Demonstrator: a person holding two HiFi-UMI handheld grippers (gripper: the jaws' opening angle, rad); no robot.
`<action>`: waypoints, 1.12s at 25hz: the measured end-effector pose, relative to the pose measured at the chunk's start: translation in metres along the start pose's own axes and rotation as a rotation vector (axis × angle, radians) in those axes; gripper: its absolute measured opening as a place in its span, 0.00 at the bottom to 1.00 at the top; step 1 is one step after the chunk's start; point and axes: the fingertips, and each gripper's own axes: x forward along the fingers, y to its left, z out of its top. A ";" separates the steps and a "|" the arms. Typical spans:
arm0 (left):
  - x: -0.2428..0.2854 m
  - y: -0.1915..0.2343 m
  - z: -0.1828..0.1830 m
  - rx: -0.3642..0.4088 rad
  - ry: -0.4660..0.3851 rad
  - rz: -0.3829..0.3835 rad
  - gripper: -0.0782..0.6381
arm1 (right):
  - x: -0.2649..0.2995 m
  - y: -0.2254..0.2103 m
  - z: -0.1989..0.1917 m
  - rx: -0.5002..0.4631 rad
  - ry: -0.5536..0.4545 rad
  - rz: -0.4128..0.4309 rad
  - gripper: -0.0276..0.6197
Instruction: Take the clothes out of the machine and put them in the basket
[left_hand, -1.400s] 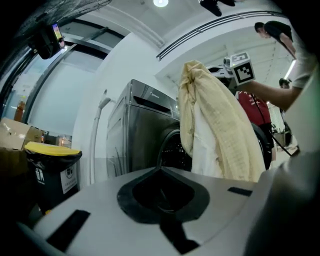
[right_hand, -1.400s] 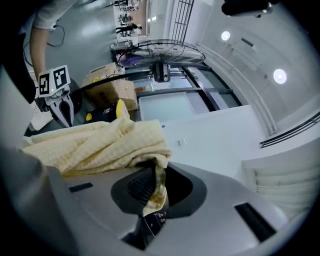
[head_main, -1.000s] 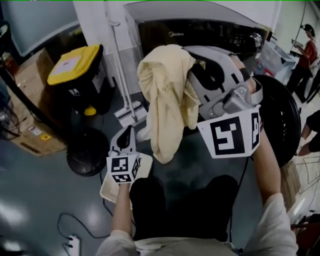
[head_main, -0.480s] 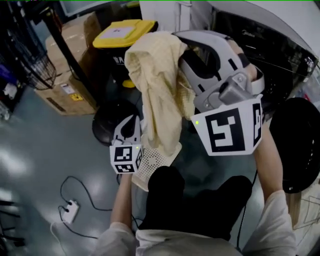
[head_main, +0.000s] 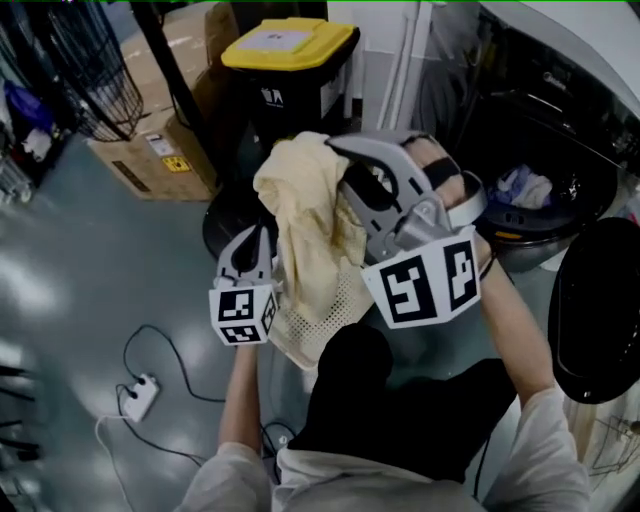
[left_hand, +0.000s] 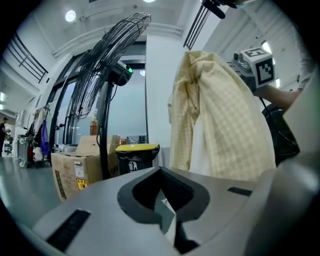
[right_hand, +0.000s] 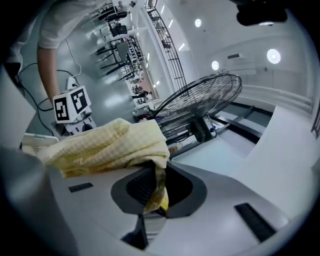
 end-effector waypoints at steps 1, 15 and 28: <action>0.000 0.001 -0.001 -0.002 0.000 0.002 0.13 | 0.003 0.012 -0.003 -0.001 0.004 0.019 0.12; -0.006 -0.005 -0.048 -0.030 0.057 0.013 0.13 | 0.042 0.199 -0.090 0.089 0.140 0.320 0.12; -0.026 0.004 -0.106 -0.058 0.140 0.054 0.13 | 0.058 0.363 -0.174 0.150 0.305 0.559 0.12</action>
